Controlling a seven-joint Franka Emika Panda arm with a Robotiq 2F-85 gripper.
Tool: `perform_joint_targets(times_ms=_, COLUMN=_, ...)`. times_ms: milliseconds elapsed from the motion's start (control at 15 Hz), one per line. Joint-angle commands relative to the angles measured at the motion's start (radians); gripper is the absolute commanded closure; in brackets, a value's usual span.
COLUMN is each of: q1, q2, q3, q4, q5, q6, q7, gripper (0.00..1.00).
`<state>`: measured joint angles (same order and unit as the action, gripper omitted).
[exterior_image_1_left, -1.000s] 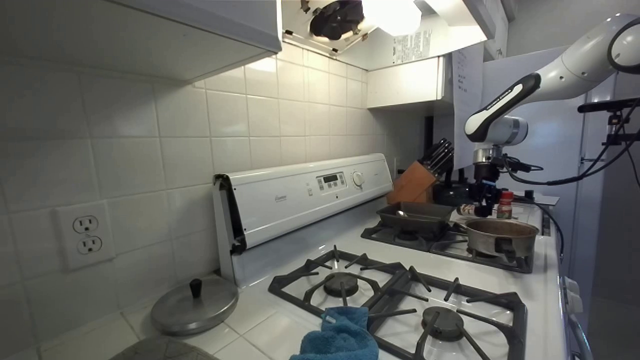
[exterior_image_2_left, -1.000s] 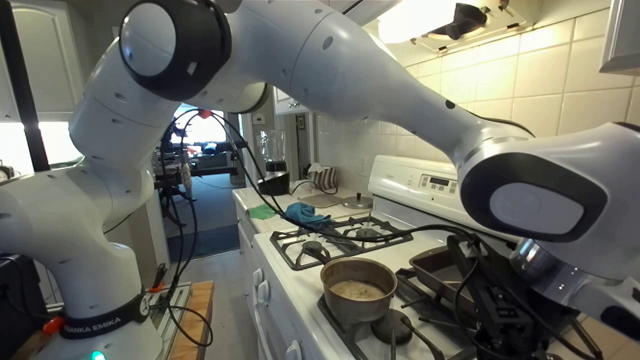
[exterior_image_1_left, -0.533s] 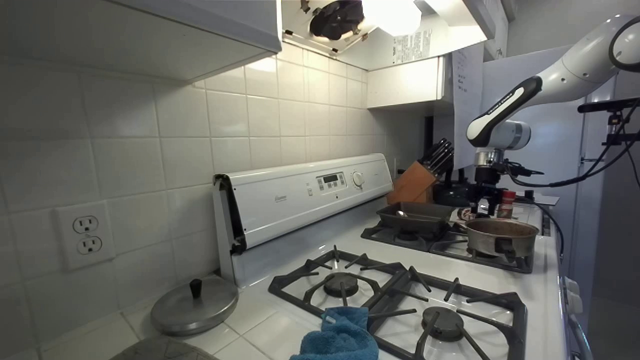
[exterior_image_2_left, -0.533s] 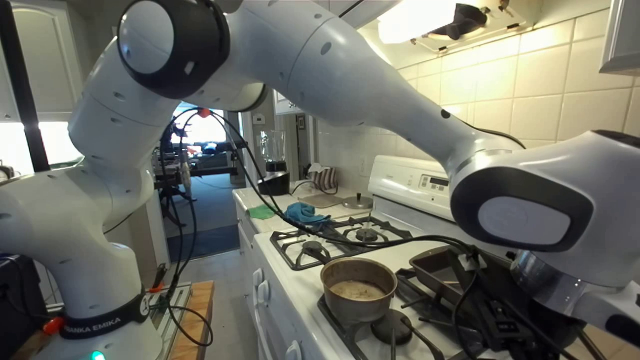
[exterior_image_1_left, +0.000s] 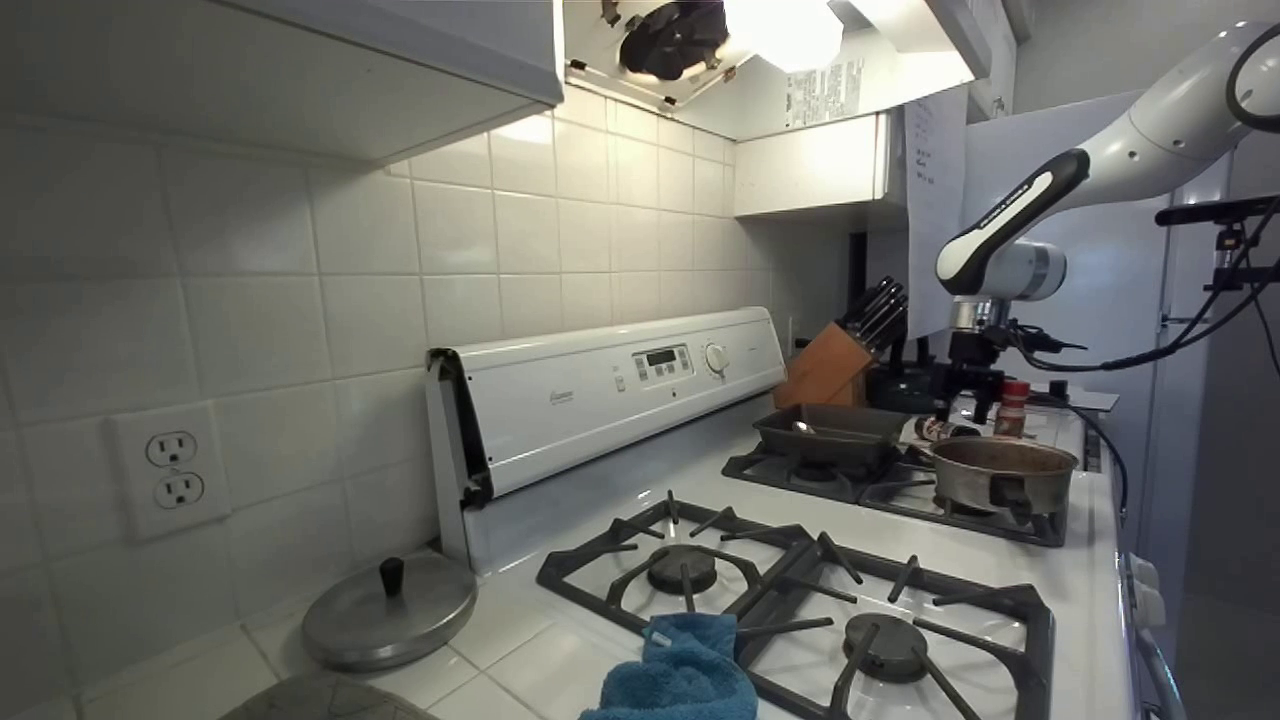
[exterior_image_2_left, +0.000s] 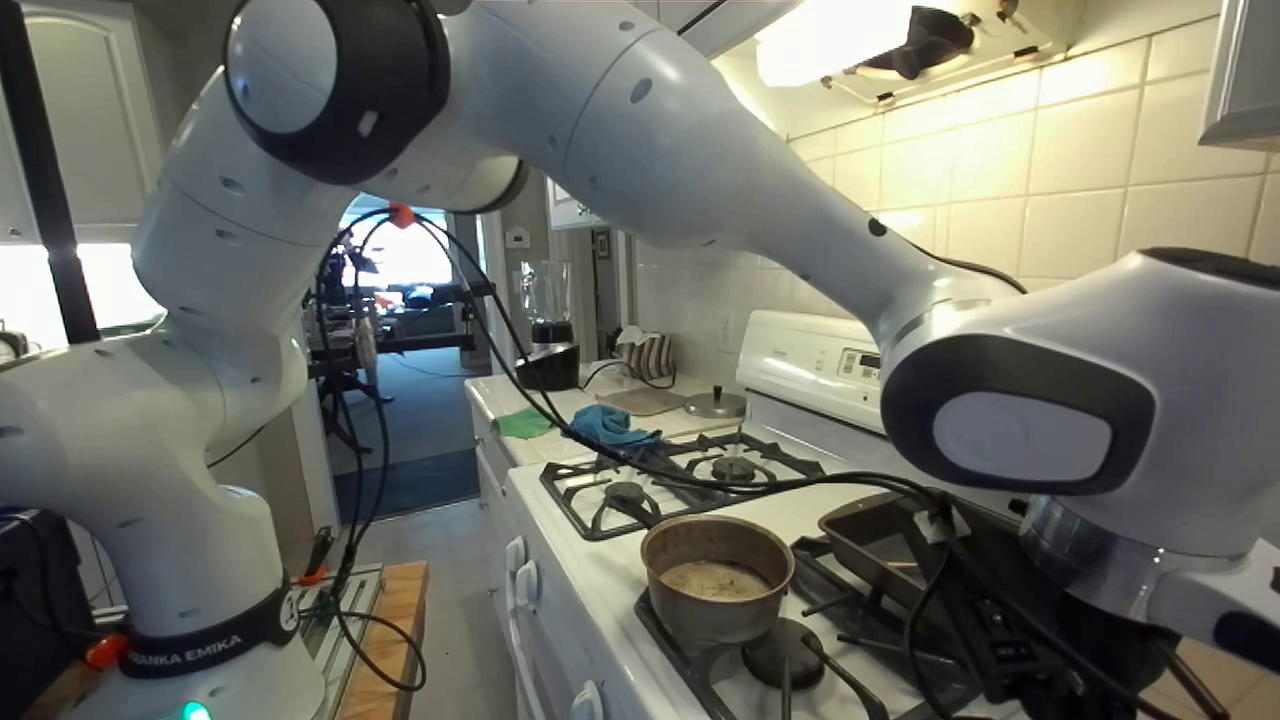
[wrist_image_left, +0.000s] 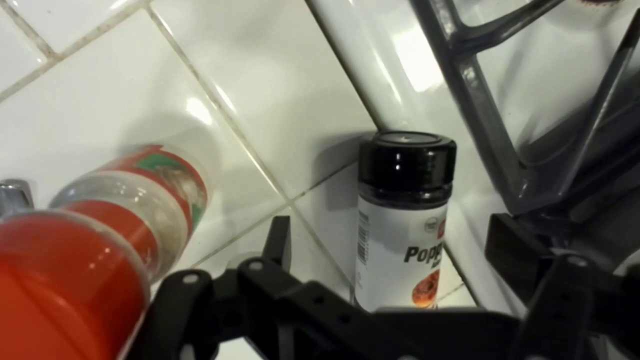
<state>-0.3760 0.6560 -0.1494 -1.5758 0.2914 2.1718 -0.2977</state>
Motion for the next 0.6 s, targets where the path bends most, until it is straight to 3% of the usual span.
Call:
perform_joint_targets(times_ms=0, q1=-0.002, q2=-0.044, q3=0.018, q4=-0.057, q5=-0.023, q6=0.034, q7=0.011, gripper=0.0)
perform_joint_targets(times_ms=533, q1=0.008, q2=-0.17, q3=0.021, q4=-0.23, q5=-0.065, q6=0.049, q7=-0.056, gripper=0.0)
